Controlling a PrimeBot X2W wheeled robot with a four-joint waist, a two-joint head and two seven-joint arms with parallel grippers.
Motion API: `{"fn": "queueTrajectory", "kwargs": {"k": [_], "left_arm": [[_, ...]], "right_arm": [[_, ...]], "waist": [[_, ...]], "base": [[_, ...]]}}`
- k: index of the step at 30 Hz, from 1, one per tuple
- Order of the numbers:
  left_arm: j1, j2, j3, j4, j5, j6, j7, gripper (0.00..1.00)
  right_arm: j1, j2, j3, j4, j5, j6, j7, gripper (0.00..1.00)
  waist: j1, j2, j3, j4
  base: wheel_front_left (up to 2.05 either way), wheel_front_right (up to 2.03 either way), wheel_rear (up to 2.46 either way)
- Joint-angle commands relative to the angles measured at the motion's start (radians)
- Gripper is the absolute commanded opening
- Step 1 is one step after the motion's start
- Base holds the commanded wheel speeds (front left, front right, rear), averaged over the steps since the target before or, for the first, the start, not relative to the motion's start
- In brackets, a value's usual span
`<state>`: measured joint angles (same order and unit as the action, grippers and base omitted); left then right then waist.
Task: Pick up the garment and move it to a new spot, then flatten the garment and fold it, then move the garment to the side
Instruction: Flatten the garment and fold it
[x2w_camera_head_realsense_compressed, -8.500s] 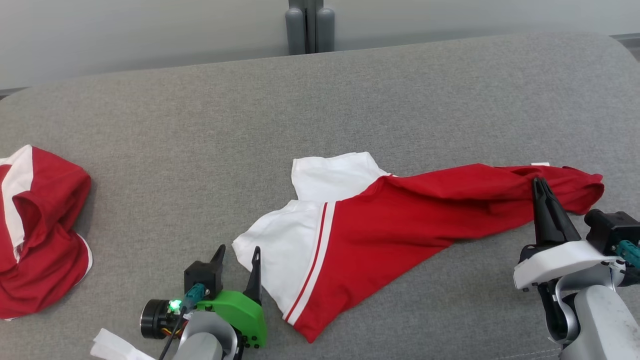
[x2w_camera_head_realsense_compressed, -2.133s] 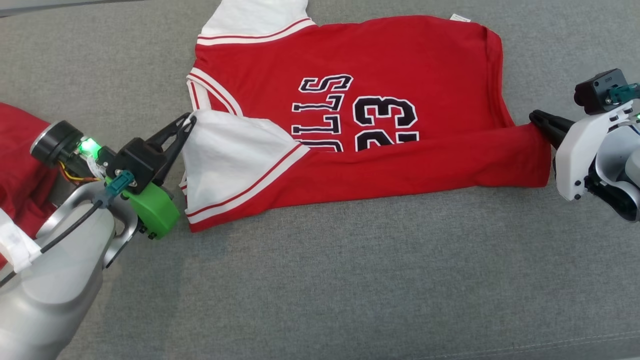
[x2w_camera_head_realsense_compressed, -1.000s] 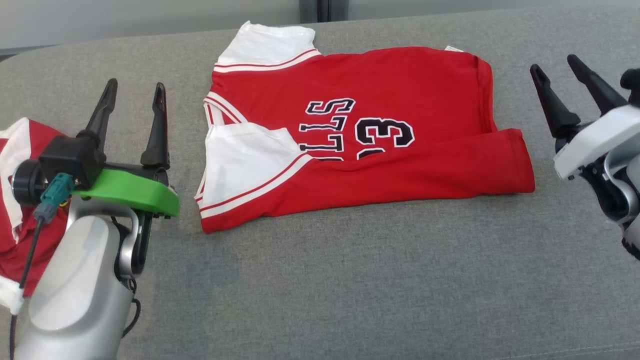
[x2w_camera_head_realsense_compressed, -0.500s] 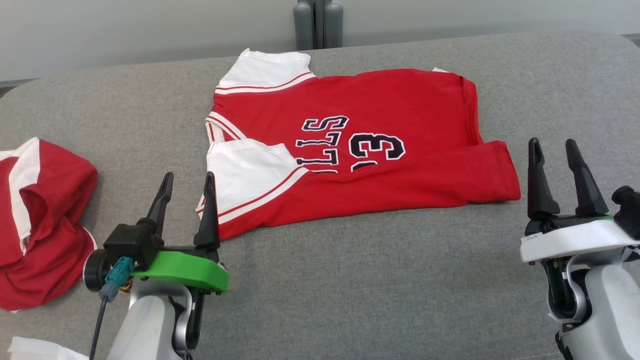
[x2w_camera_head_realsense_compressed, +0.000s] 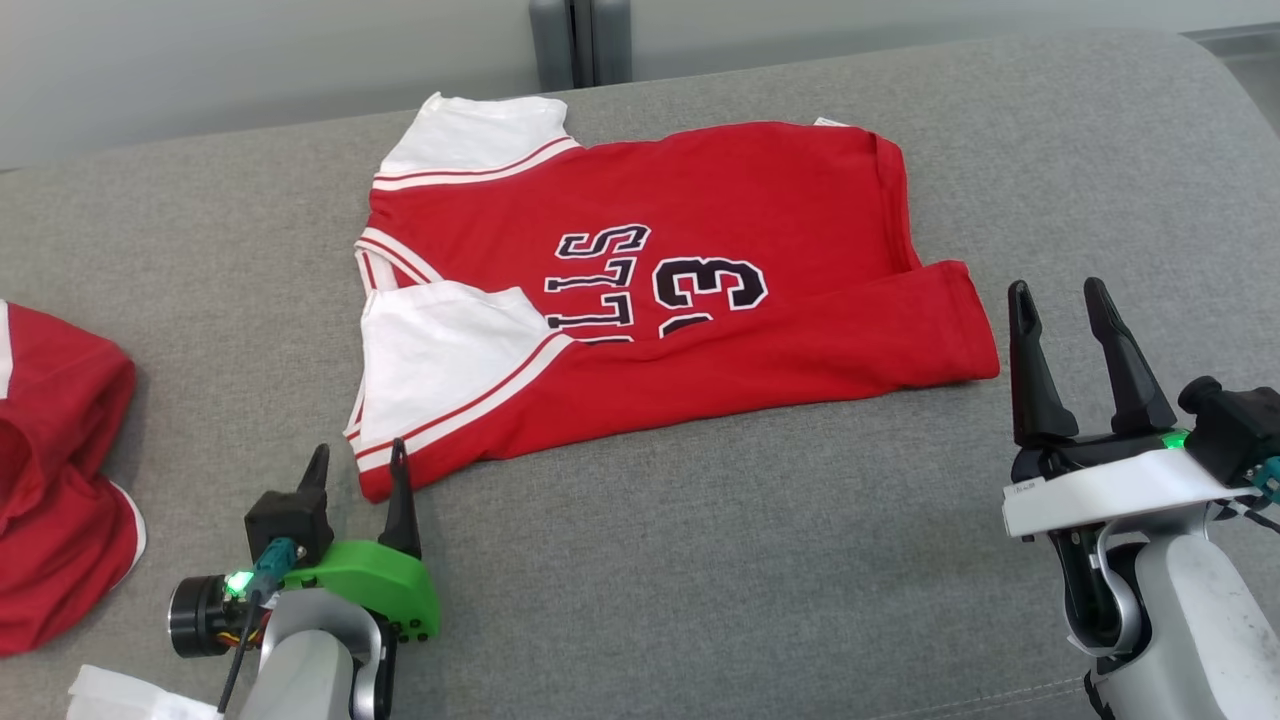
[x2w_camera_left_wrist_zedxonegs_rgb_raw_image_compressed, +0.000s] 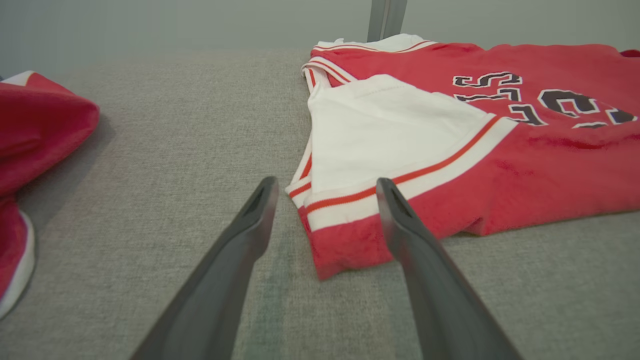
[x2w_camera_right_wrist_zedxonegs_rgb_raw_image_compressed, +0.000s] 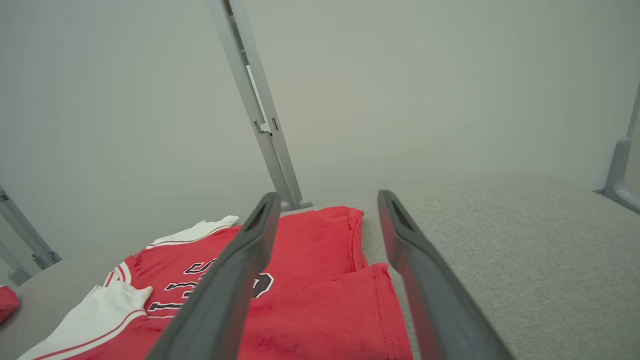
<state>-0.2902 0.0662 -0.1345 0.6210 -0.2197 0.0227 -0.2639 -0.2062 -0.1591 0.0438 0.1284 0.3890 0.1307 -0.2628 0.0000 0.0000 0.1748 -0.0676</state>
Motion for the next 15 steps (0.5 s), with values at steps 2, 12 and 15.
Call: {"fn": "queueTrajectory", "kwargs": {"k": [2, 12, 15], "left_arm": [[-0.041, 0.004, 0.009, 0.047, 0.016, 0.02, -0.001, 1.0], [-0.113, 0.01, -0.005, 0.269, 0.016, 0.015, 0.003, 0.45], [-0.13, 0.006, -0.011, 0.287, 0.008, -0.003, 0.002, 0.0]], "right_arm": [[0.016, -0.004, 0.004, -0.005, -0.004, 0.0, -0.003, 1.0], [0.019, -0.01, 0.005, 0.001, -0.004, 0.0, -0.003, 1.0], [0.024, -0.015, 0.002, 0.014, -0.011, 0.0, -0.003, 1.0]], "waist": [[0.0, 0.0, 0.013, -0.017], [0.0, 0.0, 0.024, -0.034], [0.0, 0.0, 0.02, -0.018]], "base": [[0.0, 0.0, 0.0], [0.0, 0.0, 0.0], [0.0, 0.0, 0.0]]}}
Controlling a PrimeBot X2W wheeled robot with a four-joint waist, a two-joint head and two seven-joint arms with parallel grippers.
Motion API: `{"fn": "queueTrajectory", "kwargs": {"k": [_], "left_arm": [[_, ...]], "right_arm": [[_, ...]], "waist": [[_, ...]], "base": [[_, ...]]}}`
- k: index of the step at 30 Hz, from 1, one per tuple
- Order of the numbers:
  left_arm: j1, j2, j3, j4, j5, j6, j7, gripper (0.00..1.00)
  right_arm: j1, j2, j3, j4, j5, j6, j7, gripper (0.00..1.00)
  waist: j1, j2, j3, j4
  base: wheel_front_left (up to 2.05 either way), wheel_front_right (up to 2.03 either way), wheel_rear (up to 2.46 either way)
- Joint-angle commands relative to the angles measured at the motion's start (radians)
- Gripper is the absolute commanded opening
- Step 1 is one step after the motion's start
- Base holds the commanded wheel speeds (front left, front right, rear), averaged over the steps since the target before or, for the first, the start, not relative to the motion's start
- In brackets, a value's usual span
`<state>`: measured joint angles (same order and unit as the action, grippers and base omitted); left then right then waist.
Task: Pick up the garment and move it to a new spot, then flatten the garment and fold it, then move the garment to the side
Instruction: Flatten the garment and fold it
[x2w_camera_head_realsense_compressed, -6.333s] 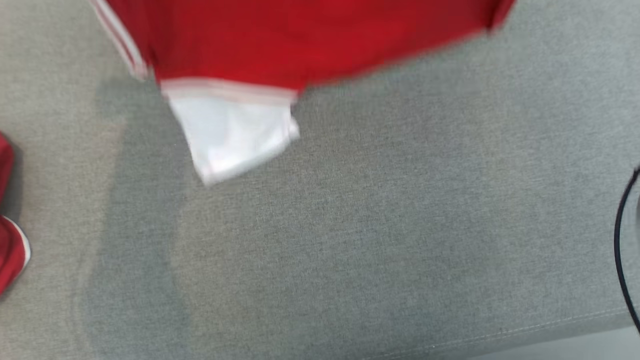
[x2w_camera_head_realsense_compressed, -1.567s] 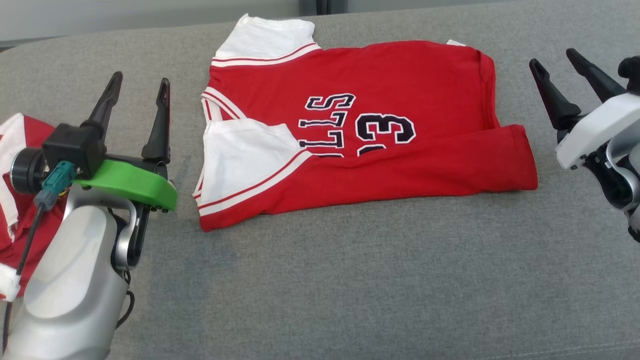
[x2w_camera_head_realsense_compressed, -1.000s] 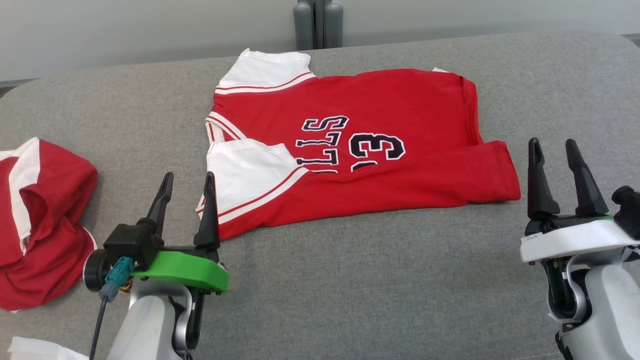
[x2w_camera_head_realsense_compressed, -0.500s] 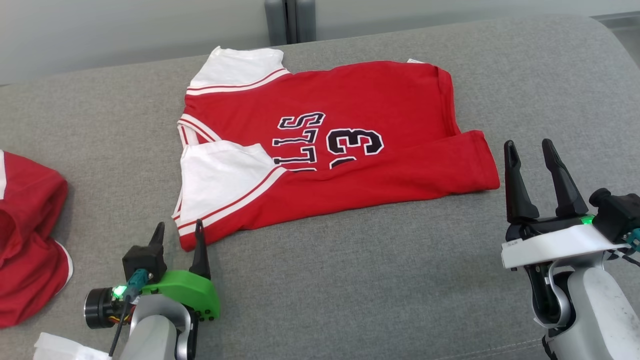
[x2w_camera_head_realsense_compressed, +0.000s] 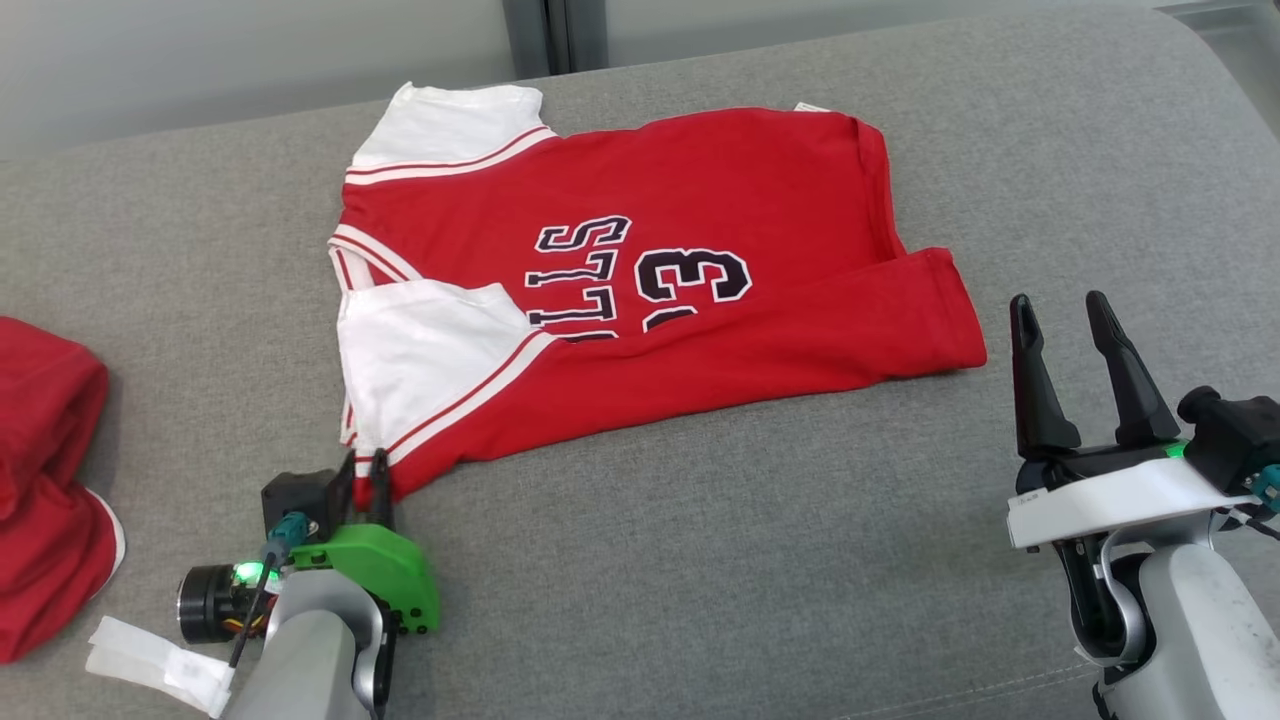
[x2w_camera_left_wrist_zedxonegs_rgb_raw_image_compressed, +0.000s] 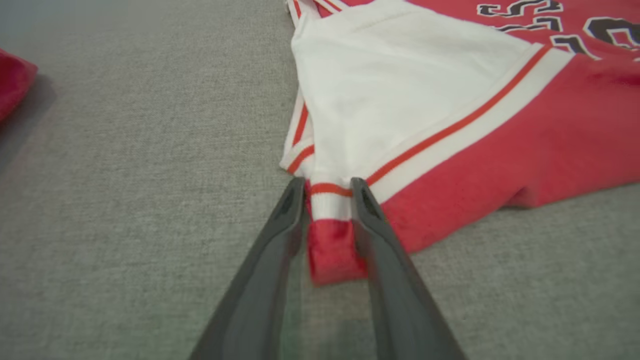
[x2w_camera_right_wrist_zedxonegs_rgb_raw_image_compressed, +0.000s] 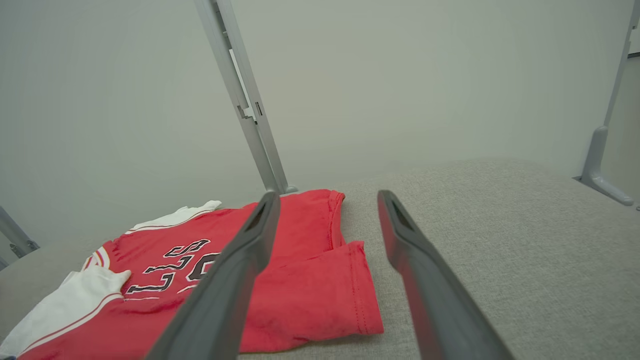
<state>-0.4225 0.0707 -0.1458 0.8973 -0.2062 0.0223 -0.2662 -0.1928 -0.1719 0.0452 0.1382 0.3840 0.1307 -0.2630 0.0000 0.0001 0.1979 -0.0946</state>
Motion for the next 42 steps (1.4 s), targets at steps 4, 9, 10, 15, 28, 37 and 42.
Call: {"fn": "queueTrajectory", "kwargs": {"k": [4, 9, 10, 15, 28, 37, 42], "left_arm": [[-0.004, 0.0, 0.009, -0.066, -0.007, -0.007, 0.002, 0.0], [0.035, -0.004, 0.032, -0.233, 0.017, 0.012, 0.002, 0.0], [0.043, -0.005, 0.035, -0.254, 0.02, 0.014, 0.002, 0.0], [0.077, -0.01, 0.028, -0.323, 0.037, 0.001, 0.002, 0.0], [0.086, -0.019, -0.043, -0.337, 0.034, -0.038, 0.002, 0.0], [0.075, -0.019, -0.079, -0.324, 0.024, -0.043, 0.002, 0.0], [0.093, -0.02, -0.094, -0.305, 0.022, -0.039, 0.002, 0.0]], "right_arm": [[0.004, -0.009, -0.008, 0.05, -0.026, 0.0, -0.003, 1.0], [-0.042, -0.011, -0.022, 0.189, -0.083, 0.0, -0.003, 1.0], [-0.049, -0.011, -0.024, 0.212, -0.09, 0.0, -0.002, 1.0], [-0.102, 0.004, -0.066, 0.349, -0.108, 0.0, 0.02, 1.0], [-0.217, 0.037, -0.089, 0.604, -0.131, 0.0, 0.02, 1.0], [-0.279, 0.057, -0.1, 0.75, -0.133, 0.0, 0.012, 0.38], [-0.287, 0.023, -0.081, 0.754, -0.149, -0.001, 0.0, 0.0]], "waist": [[0.0, -0.0001, -0.007, 0.036], [0.0, -0.0001, -0.01, 0.078], [0.0, -0.0001, -0.01, 0.085], [0.0, -0.0001, -0.014, 0.128], [0.0, -0.0001, 0.008, 0.173], [0.0, -0.0001, 0.015, 0.174], [0.0, -0.0001, -0.006, 0.17]], "base": [[0.0, 0.0, 0.0], [0.0, 0.0, 0.0], [0.0, 0.0, 0.0], [0.0, 0.0, 0.0], [0.0, 0.0, 0.0], [0.0, 0.0, 0.0], [0.0, 0.0, 0.0]]}}
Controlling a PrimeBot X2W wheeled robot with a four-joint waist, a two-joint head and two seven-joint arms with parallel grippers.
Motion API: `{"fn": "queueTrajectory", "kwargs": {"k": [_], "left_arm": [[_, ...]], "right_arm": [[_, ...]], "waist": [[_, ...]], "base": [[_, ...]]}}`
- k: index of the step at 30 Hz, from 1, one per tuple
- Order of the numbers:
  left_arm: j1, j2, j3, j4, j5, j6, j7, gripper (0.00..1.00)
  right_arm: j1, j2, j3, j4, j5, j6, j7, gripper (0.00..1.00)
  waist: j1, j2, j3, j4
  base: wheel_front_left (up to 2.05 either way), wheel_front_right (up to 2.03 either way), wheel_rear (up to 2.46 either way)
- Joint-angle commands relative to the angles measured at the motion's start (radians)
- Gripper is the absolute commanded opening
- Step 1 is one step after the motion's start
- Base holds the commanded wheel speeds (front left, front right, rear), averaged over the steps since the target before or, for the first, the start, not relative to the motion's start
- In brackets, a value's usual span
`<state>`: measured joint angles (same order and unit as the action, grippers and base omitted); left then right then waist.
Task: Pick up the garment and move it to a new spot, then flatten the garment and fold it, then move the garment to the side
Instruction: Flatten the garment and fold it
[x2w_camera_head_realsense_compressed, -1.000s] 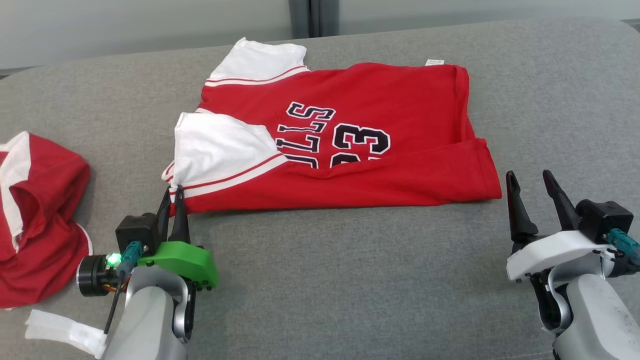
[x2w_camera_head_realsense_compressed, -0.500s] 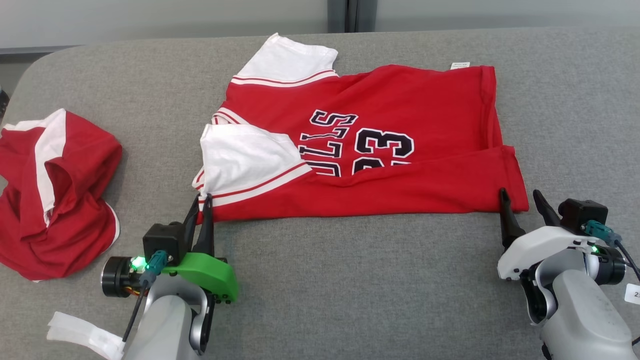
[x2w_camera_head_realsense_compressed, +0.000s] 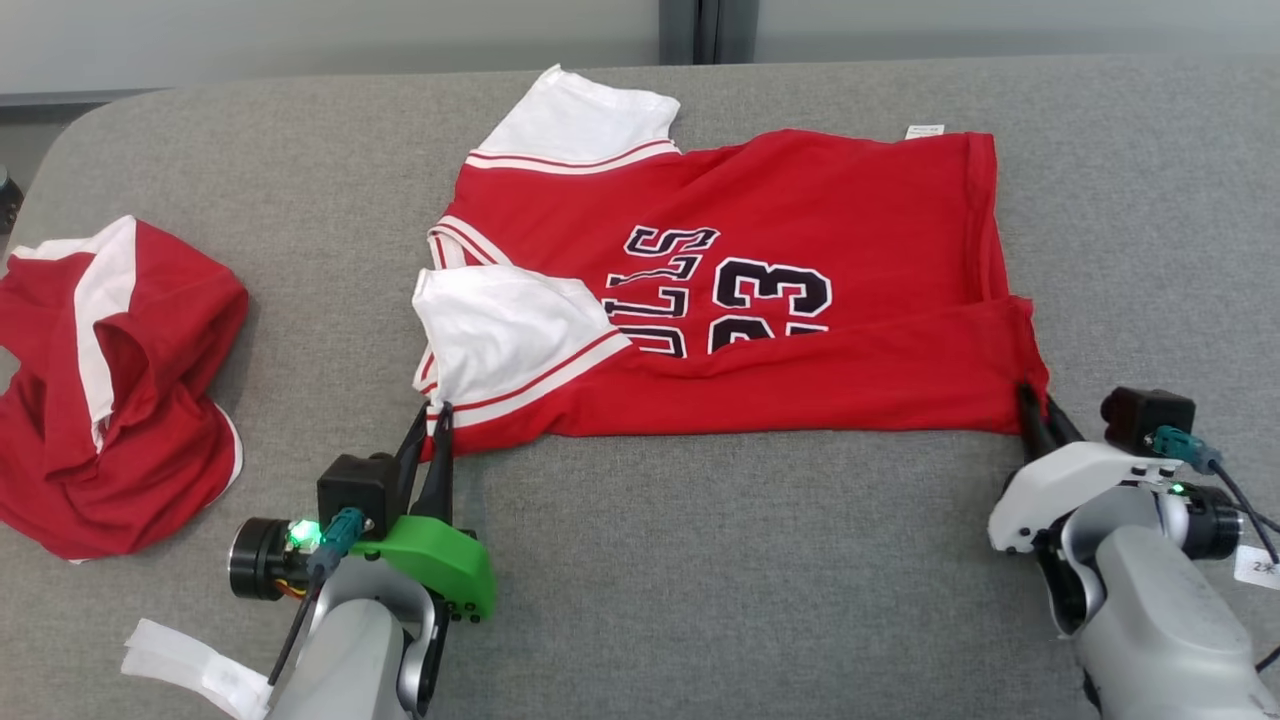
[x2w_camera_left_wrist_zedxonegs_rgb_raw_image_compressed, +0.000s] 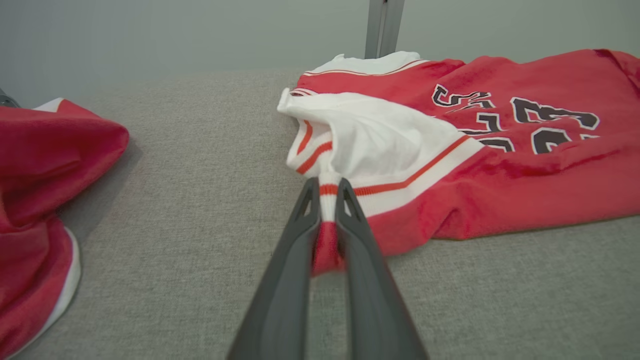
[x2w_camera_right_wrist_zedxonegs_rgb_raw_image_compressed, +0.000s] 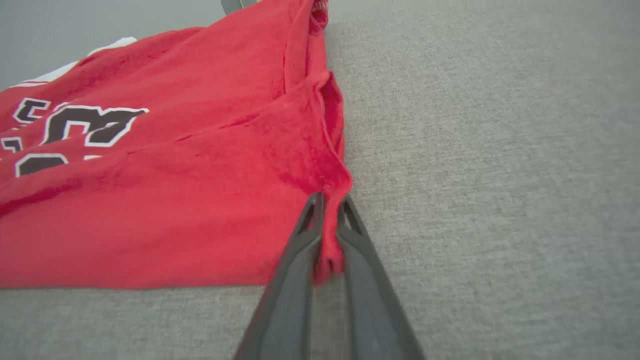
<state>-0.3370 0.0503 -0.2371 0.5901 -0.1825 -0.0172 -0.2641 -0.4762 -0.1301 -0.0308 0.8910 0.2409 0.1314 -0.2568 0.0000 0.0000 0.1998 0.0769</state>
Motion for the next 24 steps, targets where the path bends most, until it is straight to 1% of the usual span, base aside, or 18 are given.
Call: {"fn": "queueTrajectory", "kwargs": {"k": [1, 4, 7, 10, 15, 19, 24], "left_arm": [[0.013, 0.001, -0.006, 0.008, -0.003, -0.001, 0.0, 0.0], [0.023, 0.001, -0.017, 0.021, -0.01, -0.006, 0.0, 0.0], [0.031, 0.001, -0.031, 0.035, -0.016, -0.007, 0.0, 0.0], [0.049, 0.002, -0.046, 0.035, -0.029, -0.007, 0.0, 0.0], [0.106, 0.002, -0.083, 0.021, -0.037, -0.002, 0.0, 0.0], [0.163, 0.002, -0.099, 0.003, -0.037, 0.005, 0.0, 0.0], [0.233, 0.002, -0.109, -0.029, -0.05, 0.009, 0.0, 0.0]], "right_arm": [[-0.001, -0.032, -0.008, -0.003, -0.022, -0.001, -0.009, 0.0], [0.015, -0.049, -0.009, -0.042, -0.048, -0.001, -0.008, 0.0], [0.055, -0.088, -0.024, -0.103, -0.095, -0.001, -0.008, 0.0], [0.092, -0.096, -0.05, -0.135, -0.133, -0.001, -0.008, 0.0], [0.169, -0.093, -0.086, -0.15, -0.172, -0.002, -0.009, 0.0], [0.239, -0.087, -0.104, -0.17, -0.164, -0.002, 0.011, 0.0], [0.324, -0.068, -0.128, -0.234, -0.15, -0.002, 0.057, 0.0]], "waist": [[0.0, 0.0, -0.016, -0.002], [0.0, 0.0, -0.035, -0.001], [0.0, 0.0, -0.059, 0.001], [0.0, 0.0, -0.084, 0.001], [0.0, 0.0, -0.13, -0.005], [0.0, 0.0, -0.162, -0.002], [0.0, 0.0, -0.184, -0.002]], "base": [[0.0, 0.0, 0.0], [0.0, 0.0, 0.0], [0.0, 0.0, 0.0], [0.0, 0.0, 0.0], [0.0, 0.0, 0.0], [0.0, 0.0, 0.0], [0.0, 0.0, 0.0]]}}
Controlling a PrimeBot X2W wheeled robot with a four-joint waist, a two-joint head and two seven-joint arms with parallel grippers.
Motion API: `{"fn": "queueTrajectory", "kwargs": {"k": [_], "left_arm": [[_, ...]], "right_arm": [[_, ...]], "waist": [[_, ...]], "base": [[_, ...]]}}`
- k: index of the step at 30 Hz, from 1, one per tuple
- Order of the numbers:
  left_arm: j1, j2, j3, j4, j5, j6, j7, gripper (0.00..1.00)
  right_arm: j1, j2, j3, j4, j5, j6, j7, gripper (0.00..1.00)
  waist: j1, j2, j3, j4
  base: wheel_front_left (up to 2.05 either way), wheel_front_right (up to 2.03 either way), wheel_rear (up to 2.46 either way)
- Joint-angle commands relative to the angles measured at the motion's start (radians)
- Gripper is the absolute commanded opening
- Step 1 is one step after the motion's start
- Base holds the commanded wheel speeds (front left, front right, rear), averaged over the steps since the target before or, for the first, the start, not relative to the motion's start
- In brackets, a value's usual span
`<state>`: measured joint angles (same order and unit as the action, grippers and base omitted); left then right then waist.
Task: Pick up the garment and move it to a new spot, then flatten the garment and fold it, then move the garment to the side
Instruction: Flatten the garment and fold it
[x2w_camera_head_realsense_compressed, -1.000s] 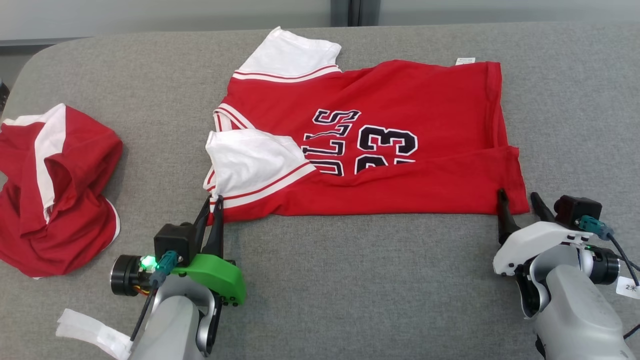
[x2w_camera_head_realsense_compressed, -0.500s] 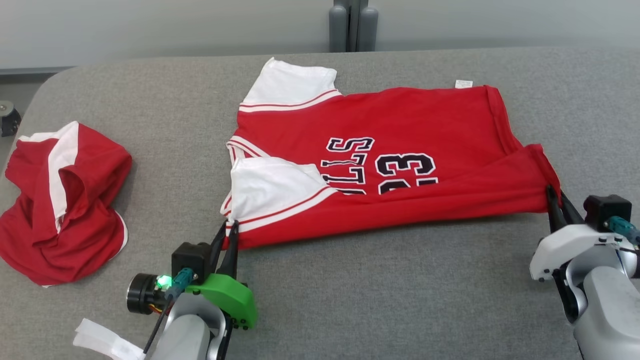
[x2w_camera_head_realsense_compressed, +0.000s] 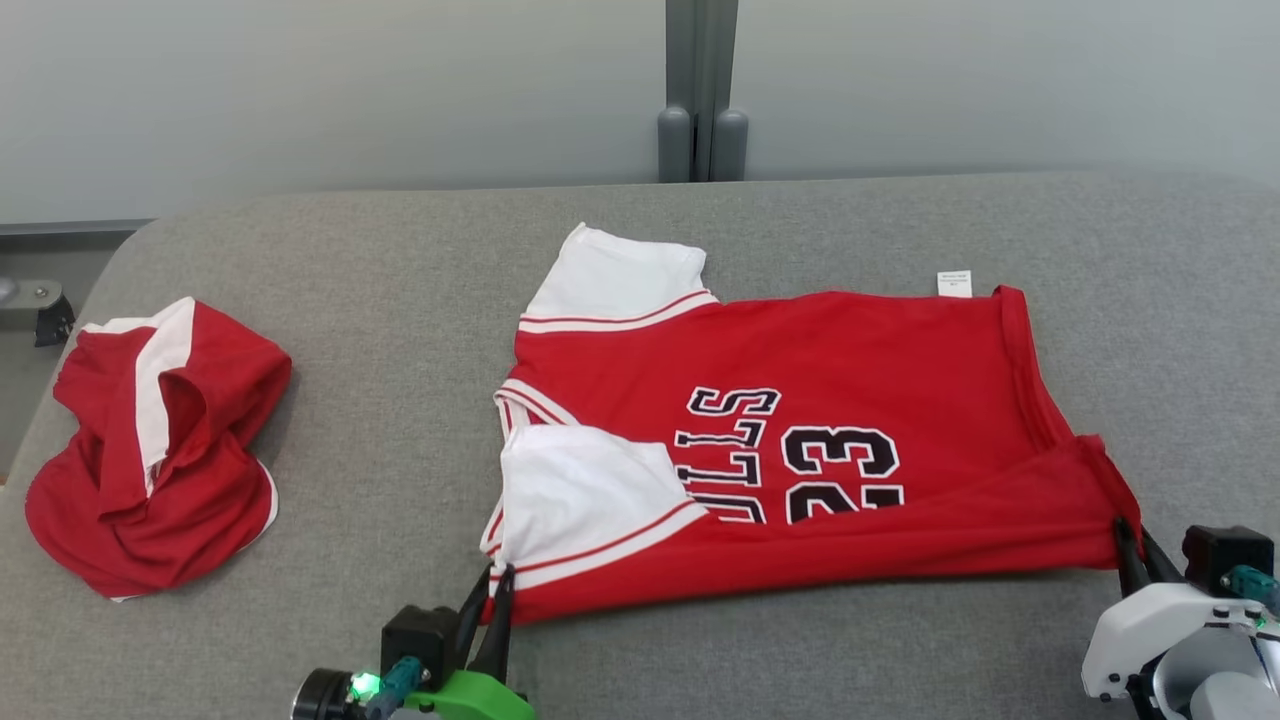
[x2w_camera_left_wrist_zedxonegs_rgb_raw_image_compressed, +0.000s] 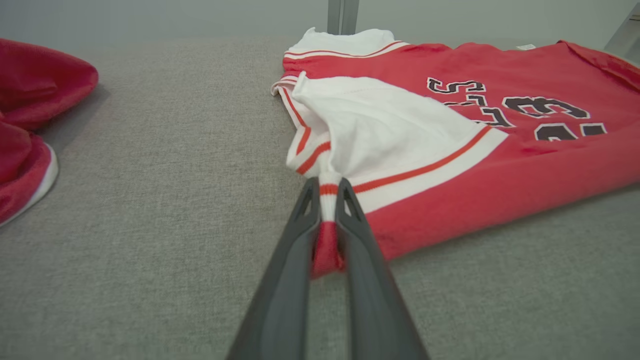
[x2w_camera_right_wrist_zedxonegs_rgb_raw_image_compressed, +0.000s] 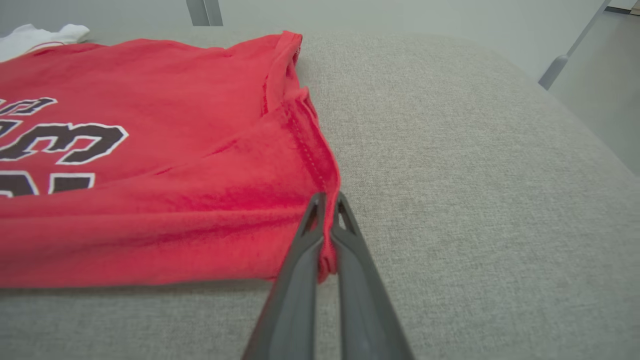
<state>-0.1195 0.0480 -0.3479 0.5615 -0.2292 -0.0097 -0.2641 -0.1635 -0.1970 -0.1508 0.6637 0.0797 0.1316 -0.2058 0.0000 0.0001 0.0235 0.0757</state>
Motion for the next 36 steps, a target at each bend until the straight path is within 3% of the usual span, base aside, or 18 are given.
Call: {"fn": "queueTrajectory", "kwargs": {"k": [1, 2, 3, 4, 5, 6, 9, 14, 17, 21, 24, 28, 33, 36], "left_arm": [[0.02, 0.005, 0.001, -0.002, -0.004, 0.003, 0.0, 0.0], [0.022, 0.005, 0.0, 0.0, -0.005, 0.004, 0.0, 0.0], [0.024, 0.005, -0.001, 0.005, -0.007, 0.007, 0.004, 0.0], [0.021, 0.005, -0.003, 0.011, -0.005, 0.01, 0.007, 0.11], [0.014, 0.005, -0.005, 0.015, -0.003, 0.012, 0.015, 0.48], [0.004, 0.005, -0.005, 0.018, -0.003, 0.014, 0.016, 1.0], [-0.03, 0.006, 0.012, 0.001, -0.01, 0.032, 0.009, 1.0], [-0.08, 0.007, 0.1, -0.166, -0.04, 0.038, -0.001, 1.0], [-0.115, 0.019, 0.129, -0.225, -0.025, 0.026, -0.001, 1.0], [-0.218, 0.041, 0.11, -0.197, -0.002, -0.013, 0.008, 1.0], [-0.319, 0.071, 0.074, -0.121, -0.005, -0.069, 0.118, 1.0], [-0.485, 0.124, 0.048, -0.051, -0.03, -0.107, 0.238, 1.0], [-0.685, 0.193, -0.038, 0.001, -0.149, -0.121, 0.419, 1.0], [-0.8, 0.276, -0.116, -0.001, -0.262, -0.121, 0.526, 1.0]], "right_arm": [[0.023, 0.005, -0.011, -0.014, 0.014, -0.002, 0.018, 0.0], [0.032, 0.011, -0.011, -0.021, 0.02, -0.002, 0.032, 0.0], [0.039, 0.016, -0.013, -0.032, 0.027, -0.002, 0.043, 0.33], [0.041, 0.016, -0.016, -0.048, 0.031, -0.002, 0.047, 1.0], [0.043, 0.019, -0.02, -0.059, 0.039, -0.002, 0.051, 1.0], [0.044, 0.025, -0.02, -0.073, 0.044, -0.002, 0.05, 1.0], [0.032, 0.041, -0.023, -0.129, 0.06, -0.002, 0.029, 1.0], [0.007, 0.057, -0.019, -0.252, 0.091, -0.002, -0.018, 1.0], [-0.016, 0.059, -0.008, -0.305, 0.075, -0.002, -0.023, 1.0], [-0.064, 0.065, 0.014, -0.351, 0.062, -0.001, -0.007, 1.0], [-0.114, 0.065, 0.044, -0.369, 0.048, -0.001, 0.015, 1.0], [-0.188, 0.066, 0.08, -0.382, 0.033, -0.001, 0.029, 1.0], [-0.284, 0.064, 0.144, -0.381, 0.022, -0.001, 0.038, 1.0], [-0.341, 0.068, 0.178, -0.379, 0.026, -0.001, 0.038, 1.0]], "waist": [[0.0, -0.0001, -0.008, -0.002], [0.0, -0.0001, -0.007, -0.003], [0.0, -0.0001, -0.005, -0.005], [0.0, -0.0001, -0.001, -0.007], [0.0, -0.0001, 0.003, -0.008], [0.0, -0.0001, 0.008, -0.01], [0.0, -0.0001, 0.025, -0.021], [0.0, -0.0001, 0.072, -0.038], [0.0, -0.0001, 0.106, -0.054], [0.0, -0.0001, 0.169, -0.082], [0.0, -0.0001, 0.22, -0.105], [0.0, -0.0001, 0.288, -0.144], [0.0, -0.0001, 0.366, -0.201], [0.0, -0.0001, 0.411, -0.237]], "base": [[0.0, 0.0, 0.0], [0.0, 0.0, 0.0], [0.0, 0.0, 0.0], [0.0, 0.0, 0.0], [0.0, 0.0, 0.0], [0.0, 0.0, 0.0], [0.0, 0.0, 0.0], [0.0, 0.0, 0.0], [0.0, 0.0, 0.0], [0.0, 0.0, 0.0], [0.0, 0.0, 0.0], [0.0, 0.0, 0.0], [0.0, 0.0, 0.0], [0.0, 0.0, 0.0]]}}
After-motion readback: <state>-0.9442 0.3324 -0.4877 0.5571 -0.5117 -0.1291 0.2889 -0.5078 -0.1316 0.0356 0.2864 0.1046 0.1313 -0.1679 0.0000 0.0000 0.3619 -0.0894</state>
